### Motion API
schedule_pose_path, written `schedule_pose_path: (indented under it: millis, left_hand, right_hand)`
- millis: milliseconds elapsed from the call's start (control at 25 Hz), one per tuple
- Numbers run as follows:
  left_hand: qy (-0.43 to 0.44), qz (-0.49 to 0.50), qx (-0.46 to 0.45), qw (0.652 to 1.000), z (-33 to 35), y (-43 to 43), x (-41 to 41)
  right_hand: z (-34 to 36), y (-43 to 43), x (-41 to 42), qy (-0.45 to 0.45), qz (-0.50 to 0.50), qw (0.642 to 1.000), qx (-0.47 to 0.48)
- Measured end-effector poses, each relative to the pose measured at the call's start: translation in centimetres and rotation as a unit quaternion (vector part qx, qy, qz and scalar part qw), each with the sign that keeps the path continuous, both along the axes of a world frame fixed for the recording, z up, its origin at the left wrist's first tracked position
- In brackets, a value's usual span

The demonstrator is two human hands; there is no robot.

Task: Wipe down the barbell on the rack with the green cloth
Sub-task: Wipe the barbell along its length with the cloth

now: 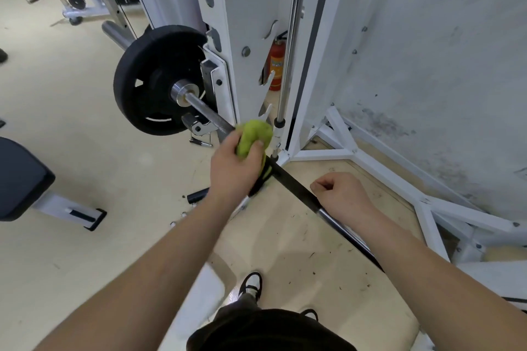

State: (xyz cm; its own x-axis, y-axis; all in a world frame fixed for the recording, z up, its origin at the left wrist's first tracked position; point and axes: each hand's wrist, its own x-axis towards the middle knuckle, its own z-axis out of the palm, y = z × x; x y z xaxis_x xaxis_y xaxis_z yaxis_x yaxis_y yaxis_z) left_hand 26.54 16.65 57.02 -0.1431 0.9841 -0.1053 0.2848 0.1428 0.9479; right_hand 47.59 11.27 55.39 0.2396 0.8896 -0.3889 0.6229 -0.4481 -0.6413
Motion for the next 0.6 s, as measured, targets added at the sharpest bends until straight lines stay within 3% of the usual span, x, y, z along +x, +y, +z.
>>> schedule_pose_path:
  millis: [80,160,240,320,440,520,600]
  left_hand:
    - [0.226,-0.111,0.068,0.965,0.5,3.4,0.1]
    - [0.450,-0.232,0.033,0.862,-0.1,6.2,1.2]
    - [0.572,-0.310,-0.046,0.758,-0.3,7.4,2.9]
    - [0.562,-0.368,-0.084,0.736,0.4,6.8,5.9]
    - [0.474,-0.525,-0.065,0.704,1.5,2.1,10.8]
    - [0.462,-0.541,-0.071,0.700,1.5,1.5,11.2]
    - [0.525,-0.499,-0.059,0.687,1.3,3.7,10.1]
  right_hand:
    - [0.0,-0.3,-0.4,-0.002,0.006,1.000,-0.004]
    - [0.2,-0.6,-0.5,-0.008,0.009,1.000,-0.004]
    - [0.5,-0.8,-0.1,-0.023,0.007,1.000,0.008]
    - [0.9,-0.9,0.7,-0.035,-0.010,0.999,0.024]
    - [1.5,-1.1,2.6,-0.086,-0.031,0.996,0.008]
    - [1.8,-1.8,3.9,-0.091,-0.043,0.995,-0.004]
    - [1.7,-2.6,5.0,-0.076,-0.051,0.996,0.010]
